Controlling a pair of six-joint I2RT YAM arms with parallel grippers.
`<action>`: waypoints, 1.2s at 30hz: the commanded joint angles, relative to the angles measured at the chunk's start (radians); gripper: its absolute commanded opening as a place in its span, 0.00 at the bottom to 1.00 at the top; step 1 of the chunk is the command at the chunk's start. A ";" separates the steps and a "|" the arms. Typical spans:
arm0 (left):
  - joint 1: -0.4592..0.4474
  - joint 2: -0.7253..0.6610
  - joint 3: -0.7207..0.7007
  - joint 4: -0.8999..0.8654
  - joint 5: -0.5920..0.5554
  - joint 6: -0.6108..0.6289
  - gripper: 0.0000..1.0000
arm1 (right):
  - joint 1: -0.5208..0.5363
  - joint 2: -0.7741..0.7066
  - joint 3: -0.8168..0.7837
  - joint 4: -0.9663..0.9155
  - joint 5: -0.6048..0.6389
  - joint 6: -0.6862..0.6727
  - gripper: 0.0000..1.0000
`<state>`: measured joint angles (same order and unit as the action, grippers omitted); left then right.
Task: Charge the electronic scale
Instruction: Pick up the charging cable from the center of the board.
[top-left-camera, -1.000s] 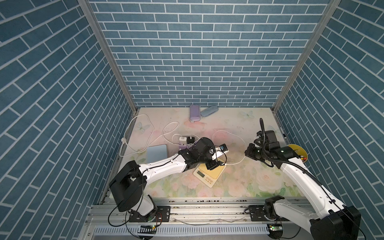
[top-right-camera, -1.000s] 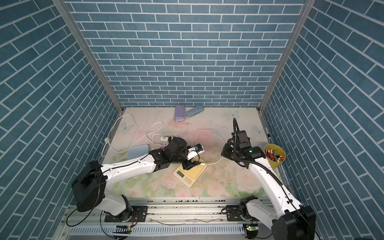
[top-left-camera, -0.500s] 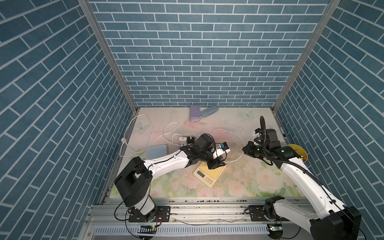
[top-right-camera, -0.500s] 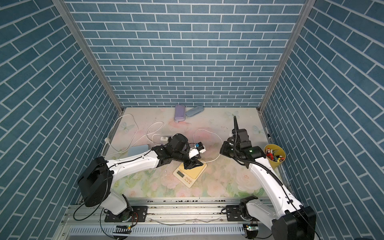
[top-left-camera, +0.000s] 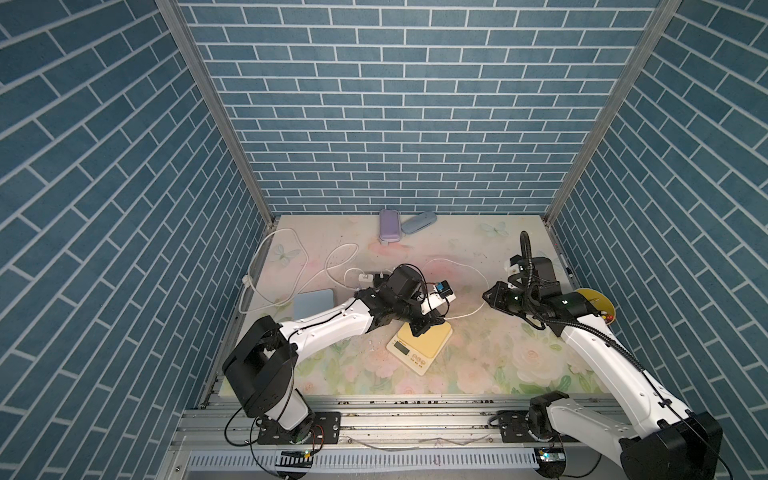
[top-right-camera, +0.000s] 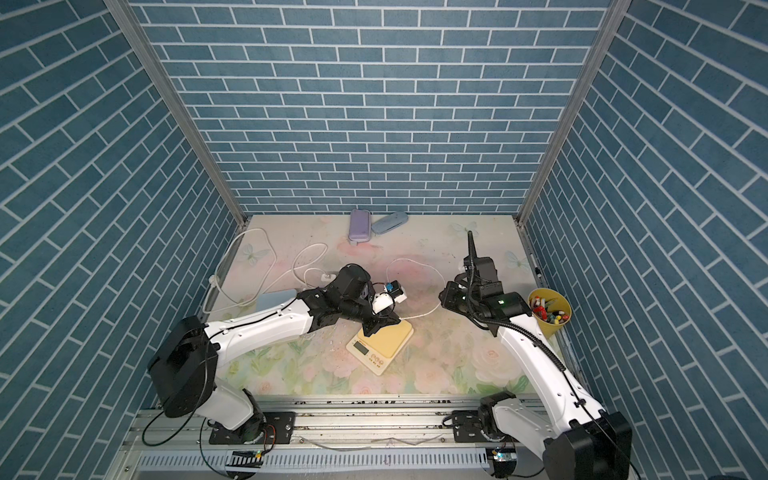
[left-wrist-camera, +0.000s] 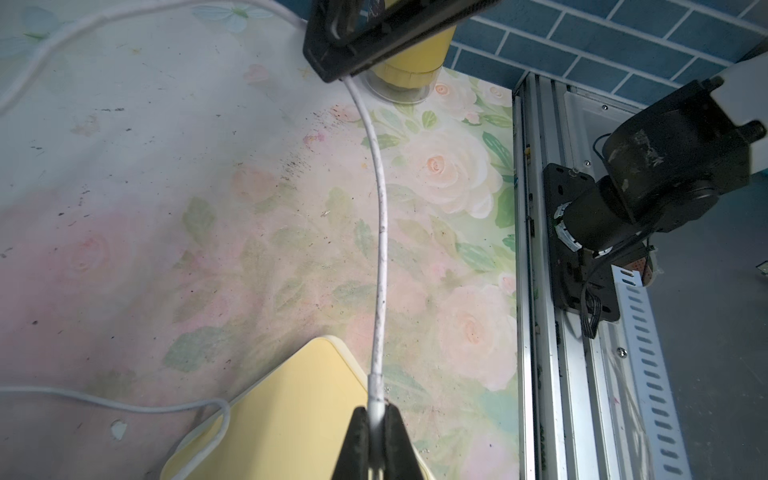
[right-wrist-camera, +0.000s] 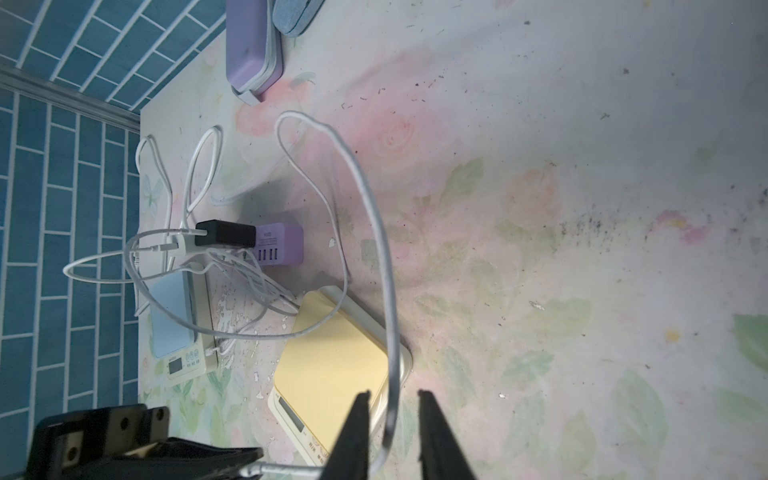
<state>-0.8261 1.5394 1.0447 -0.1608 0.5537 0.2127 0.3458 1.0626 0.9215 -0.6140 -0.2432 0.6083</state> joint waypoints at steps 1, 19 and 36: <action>0.035 -0.081 -0.009 -0.070 -0.025 0.033 0.00 | 0.002 -0.018 0.017 0.015 -0.151 -0.145 0.42; 0.192 -0.213 0.067 -0.432 0.067 0.144 0.04 | 0.471 0.028 0.184 0.049 0.143 -0.768 0.32; 0.295 -0.197 0.138 -0.502 0.297 0.061 0.00 | 0.731 0.128 0.092 0.283 0.388 -1.248 0.40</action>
<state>-0.5446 1.3373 1.1603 -0.6197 0.7975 0.2771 1.0492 1.1660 0.9874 -0.3557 0.0704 -0.5140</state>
